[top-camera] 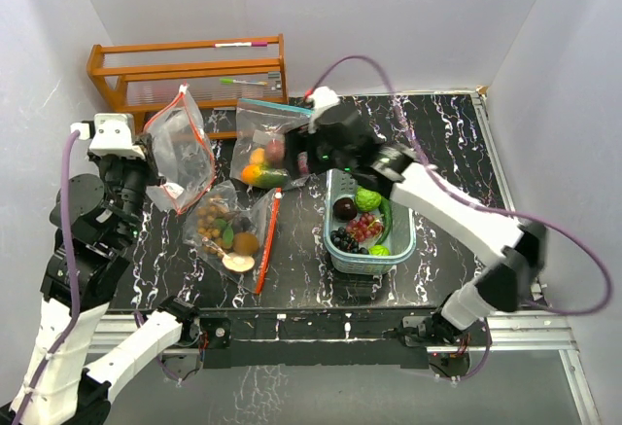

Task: Place the food in the zip-top bag and seal the zipper
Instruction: Move the zipper food storage bag to the center of the board, then pick up the fake fruit from the bin.

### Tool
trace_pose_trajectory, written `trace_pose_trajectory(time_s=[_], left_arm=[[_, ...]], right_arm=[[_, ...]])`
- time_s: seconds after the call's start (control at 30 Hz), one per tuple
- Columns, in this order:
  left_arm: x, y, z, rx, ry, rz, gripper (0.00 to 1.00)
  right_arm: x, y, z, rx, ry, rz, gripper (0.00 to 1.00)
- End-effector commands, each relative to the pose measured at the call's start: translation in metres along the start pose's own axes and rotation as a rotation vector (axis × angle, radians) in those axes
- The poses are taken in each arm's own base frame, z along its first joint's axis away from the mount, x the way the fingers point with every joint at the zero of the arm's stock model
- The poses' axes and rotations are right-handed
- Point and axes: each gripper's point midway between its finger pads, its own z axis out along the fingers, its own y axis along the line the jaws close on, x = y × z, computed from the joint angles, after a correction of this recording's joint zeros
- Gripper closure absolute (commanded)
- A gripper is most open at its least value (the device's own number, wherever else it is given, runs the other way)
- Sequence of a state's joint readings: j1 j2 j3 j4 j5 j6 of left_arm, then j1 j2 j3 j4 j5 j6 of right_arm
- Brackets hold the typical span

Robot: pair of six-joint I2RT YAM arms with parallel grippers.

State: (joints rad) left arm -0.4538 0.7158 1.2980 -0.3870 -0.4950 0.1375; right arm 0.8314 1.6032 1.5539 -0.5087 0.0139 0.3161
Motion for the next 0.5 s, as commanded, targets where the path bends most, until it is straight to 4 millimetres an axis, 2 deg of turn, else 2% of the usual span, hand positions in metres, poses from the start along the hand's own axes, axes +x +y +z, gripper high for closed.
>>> trace_pose_trajectory(time_s=[0.0,0.1,0.23,0.3,0.4,0.43,0.47], left_arm=[[-0.023,-0.024,-0.007,0.142,-0.041,-0.124,1.0],[-0.029,-0.053,-0.009,0.279,-0.039,-0.219,1.0],[-0.017,-0.104,-0.01,0.499,0.026,-0.347,1.0],[-0.002,-0.123,-0.009,0.567,0.075,-0.389,1.0],[0.025,-0.141,-0.005,0.606,0.153,-0.439,1.0],[0.047,-0.153,-0.003,0.628,0.213,-0.462,1.0],[0.053,-0.156,-0.002,0.635,0.23,-0.467,1.0]], right_arm=[[-0.003,-0.065,-0.074,0.31,-0.035,0.043,0.14],[0.017,-0.085,-0.094,0.366,0.011,0.089,0.14],[0.049,-0.097,-0.1,0.387,0.079,0.122,0.14],[0.068,-0.102,-0.096,0.393,0.13,0.127,0.14],[0.09,-0.113,-0.093,0.438,0.18,0.147,0.14],[0.099,-0.128,-0.092,0.498,0.189,0.174,0.13],[0.103,-0.135,-0.092,0.52,0.194,0.183,0.13]])
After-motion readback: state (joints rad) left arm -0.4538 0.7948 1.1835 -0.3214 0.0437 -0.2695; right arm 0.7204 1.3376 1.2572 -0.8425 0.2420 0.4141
